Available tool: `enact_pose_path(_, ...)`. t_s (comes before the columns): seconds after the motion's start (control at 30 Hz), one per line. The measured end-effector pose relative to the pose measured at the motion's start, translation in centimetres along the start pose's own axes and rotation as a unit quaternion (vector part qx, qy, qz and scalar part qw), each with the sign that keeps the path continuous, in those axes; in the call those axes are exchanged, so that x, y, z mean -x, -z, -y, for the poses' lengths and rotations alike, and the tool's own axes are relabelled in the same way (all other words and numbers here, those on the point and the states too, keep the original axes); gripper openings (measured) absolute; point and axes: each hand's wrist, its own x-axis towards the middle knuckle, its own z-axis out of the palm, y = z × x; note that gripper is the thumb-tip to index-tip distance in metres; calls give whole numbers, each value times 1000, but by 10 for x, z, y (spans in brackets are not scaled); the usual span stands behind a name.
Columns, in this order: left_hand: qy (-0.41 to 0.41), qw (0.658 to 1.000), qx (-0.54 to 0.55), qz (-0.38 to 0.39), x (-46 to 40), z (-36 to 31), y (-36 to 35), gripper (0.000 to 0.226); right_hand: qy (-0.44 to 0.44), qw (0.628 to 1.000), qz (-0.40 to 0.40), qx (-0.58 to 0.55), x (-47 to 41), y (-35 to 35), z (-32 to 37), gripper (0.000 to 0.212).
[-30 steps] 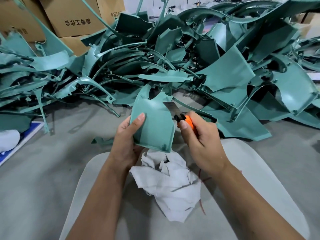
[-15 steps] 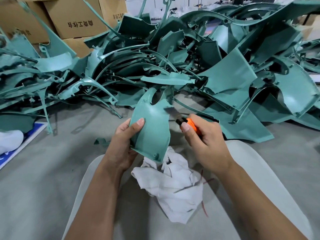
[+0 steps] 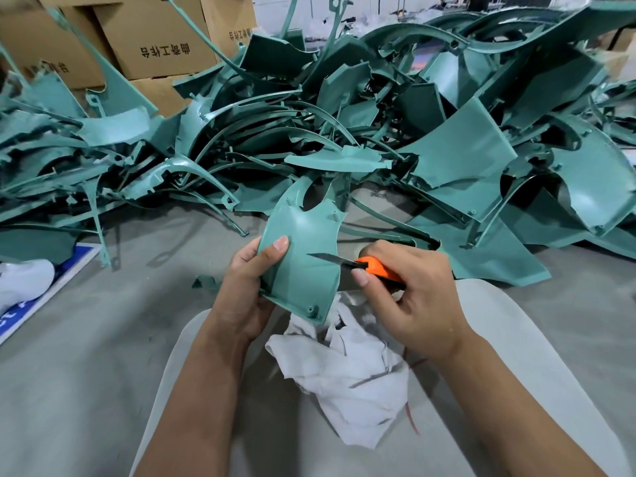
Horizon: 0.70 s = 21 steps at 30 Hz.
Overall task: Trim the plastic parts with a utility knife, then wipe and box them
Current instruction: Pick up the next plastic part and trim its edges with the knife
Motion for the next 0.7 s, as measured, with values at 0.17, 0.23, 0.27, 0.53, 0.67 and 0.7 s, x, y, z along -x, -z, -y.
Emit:
enact_pose_path(0.17,9,1000,3,-6,-1,1,0,36,-11,1000,-7,15,-1,-1,1,35)
enact_pose_path(0.23,10,1000,0,-1,0,0,0,41,-15,1000,-3,7,0,-3,2,35)
enact_pose_path(0.27,9,1000,-4,5,1,-1,0,44,-21,1000,-4,-1,-1,-3,1,35)
enact_pose_path(0.53,12,1000,-12,9,2,-3,2,40,-72,996,-48,27,-5,0,-6,36)
enact_pose_path(0.67,-3,1000,-26,6,2,-5,7,62,-90,988,-96,76,-7,-2,-5,34)
enact_pose_path(0.7,-7,1000,-24,6,1,-5,7,61,-80,990,-102,63,-7,-2,-4,33)
